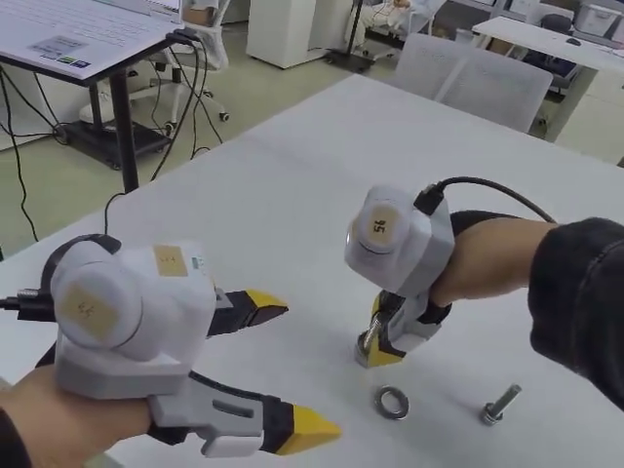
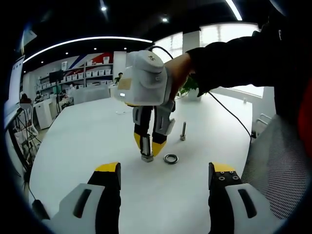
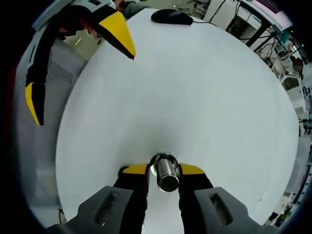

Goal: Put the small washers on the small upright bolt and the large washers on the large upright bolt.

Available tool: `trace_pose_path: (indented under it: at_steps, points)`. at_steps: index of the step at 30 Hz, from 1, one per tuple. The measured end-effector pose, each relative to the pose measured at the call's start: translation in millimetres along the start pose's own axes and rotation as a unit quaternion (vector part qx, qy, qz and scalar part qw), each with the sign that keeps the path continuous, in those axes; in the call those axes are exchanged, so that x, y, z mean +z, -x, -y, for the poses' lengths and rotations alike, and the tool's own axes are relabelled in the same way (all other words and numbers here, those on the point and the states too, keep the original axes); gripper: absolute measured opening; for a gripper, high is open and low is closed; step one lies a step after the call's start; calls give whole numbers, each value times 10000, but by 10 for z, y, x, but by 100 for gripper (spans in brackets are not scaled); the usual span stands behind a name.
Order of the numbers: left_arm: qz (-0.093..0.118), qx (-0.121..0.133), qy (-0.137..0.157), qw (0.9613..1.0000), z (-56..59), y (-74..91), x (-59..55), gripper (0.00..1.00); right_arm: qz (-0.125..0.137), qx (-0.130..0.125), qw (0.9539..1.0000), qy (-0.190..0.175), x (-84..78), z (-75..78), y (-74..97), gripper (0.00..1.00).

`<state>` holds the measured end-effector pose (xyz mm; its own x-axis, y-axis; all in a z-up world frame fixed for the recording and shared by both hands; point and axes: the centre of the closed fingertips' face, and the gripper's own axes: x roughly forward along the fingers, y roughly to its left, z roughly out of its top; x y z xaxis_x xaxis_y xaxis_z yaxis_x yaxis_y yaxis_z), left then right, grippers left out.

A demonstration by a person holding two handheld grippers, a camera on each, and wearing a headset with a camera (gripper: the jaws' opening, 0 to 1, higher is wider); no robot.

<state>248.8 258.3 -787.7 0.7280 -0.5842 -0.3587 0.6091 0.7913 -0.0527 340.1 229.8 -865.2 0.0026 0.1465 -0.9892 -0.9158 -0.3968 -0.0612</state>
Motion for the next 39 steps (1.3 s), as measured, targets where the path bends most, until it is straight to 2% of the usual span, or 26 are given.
trace_pose_path:
  at_steps: [15,27,33,39]
  points:
    - [-17,6,0,10000,1,-3,-7,73,56,18,10000,-52,-21,-17,10,27]
    - [-33,-26,-9,10000,14,-15,-7,72,127,-16,9996,-271,-155,-39,81,28]
    - [-42,-54,-18,10000,26,-17,-10,72,118,48,9989,-449,-264,-138,80,29]
    - [-52,-77,-31,10000,39,-17,-13,72,184,271,9975,-622,-261,-312,35,30]
